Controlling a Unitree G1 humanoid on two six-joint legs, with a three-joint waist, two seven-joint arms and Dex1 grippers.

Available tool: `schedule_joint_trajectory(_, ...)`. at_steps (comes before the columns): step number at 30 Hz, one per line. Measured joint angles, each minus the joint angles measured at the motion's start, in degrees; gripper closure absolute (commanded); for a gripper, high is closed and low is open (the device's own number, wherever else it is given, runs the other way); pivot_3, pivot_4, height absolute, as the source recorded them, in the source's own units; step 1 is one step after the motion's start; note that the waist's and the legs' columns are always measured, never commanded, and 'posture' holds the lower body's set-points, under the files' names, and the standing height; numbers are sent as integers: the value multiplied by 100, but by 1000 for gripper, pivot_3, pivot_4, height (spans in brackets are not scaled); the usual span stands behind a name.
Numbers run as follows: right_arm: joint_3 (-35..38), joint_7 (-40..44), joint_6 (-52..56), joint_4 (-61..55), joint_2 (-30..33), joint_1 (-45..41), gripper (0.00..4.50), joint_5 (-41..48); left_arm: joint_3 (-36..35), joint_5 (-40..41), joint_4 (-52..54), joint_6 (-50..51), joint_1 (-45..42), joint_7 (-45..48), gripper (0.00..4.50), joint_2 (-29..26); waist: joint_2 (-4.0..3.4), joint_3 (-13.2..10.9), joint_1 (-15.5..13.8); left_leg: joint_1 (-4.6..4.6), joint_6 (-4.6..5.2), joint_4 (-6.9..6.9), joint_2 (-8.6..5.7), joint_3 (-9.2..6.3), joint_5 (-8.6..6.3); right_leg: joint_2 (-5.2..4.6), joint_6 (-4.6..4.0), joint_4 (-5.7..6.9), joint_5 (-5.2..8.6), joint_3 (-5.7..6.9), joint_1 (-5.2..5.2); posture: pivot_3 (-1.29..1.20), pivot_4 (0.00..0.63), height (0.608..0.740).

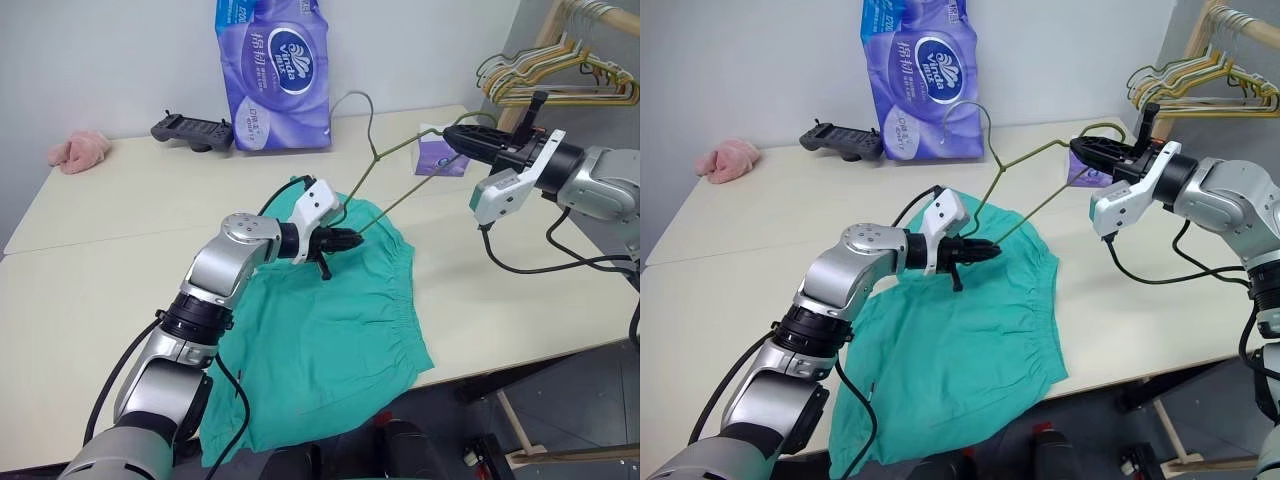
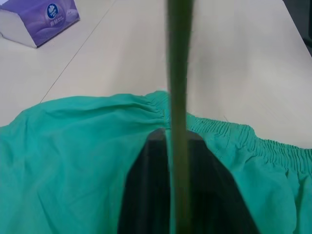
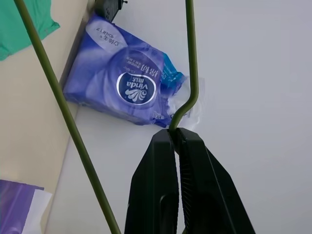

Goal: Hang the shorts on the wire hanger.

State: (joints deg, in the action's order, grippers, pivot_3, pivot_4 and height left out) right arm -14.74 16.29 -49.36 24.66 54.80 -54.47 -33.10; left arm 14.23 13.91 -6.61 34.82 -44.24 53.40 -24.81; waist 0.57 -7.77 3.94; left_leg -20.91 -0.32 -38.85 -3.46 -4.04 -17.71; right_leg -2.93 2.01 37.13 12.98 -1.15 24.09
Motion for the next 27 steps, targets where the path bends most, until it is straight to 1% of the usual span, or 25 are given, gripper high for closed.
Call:
schedule_joint_trajectory(6,0,53,56,32,-92,-5,4500,-20,-2,-37,-53,-24,-2,-88,4480,5,0,0,2,0,0,0,0,0,0,0,0,1,0,0,0,-115,95,740)
schedule_joint_trajectory(8,2,132,112,36,-97,-5,3941,29,-34,-35,-56,-35,-1,-136,4500,38,0,0,2,0,0,-1,0,-1,0,0,0,0,0,0,0,-114,96,740)
schedule_joint_trajectory(9,3,222,133,39,-99,-4,3744,110,-69,-26,-55,-44,-2,-137,4500,62,0,0,2,0,0,-1,0,0,0,0,0,0,0,0,0,-114,96,740)
schedule_joint_trajectory(12,9,521,209,45,-99,32,2696,390,-111,-12,-56,-60,-30,-133,4500,81,0,0,4,0,0,-1,1,-2,0,0,0,1,0,1,0,-114,97,740)
schedule_joint_trajectory(18,27,861,260,24,-75,237,553,582,-210,-16,-112,-155,-160,-194,4500,105,0,0,6,0,0,-1,0,-1,0,-1,0,2,0,1,0,-116,99,740)
schedule_joint_trajectory(19,65,899,268,-4,-49,294,230,641,-228,-37,-168,-178,-179,-224,4500,101,0,0,6,0,0,-1,0,-3,0,-1,0,2,0,2,0,-118,101,740)
schedule_joint_trajectory(20,109,936,287,-49,-17,357,21,702,-233,-68,-238,-193,-194,-260,4500,87,0,0,6,0,0,-1,0,-3,0,-1,1,1,0,2,-1,-118,101,740)
schedule_joint_trajectory(24,346,1101,464,-342,101,617,21,924,-210,-401,-565,-472,-203,-426,4500,-36,0,0,17,1,0,-1,1,-3,0,-1,1,1,0,3,0,-127,107,740)
schedule_joint_trajectory(26,464,1148,635,-551,102,765,21,1012,-154,-752,-870,-814,-237,-600,4500,-160,0,0,29,1,1,0,1,-2,0,-1,1,3,-1,2,1,-131,108,740)
schedule_joint_trajectory(27,520,1238,878,-698,89,871,21,1126,-15,-1076,-1094,-1204,-266,-761,4500,-299,1,0,33,1,0,0,2,-4,0,-1,1,2,-1,2,0,-131,109,740)
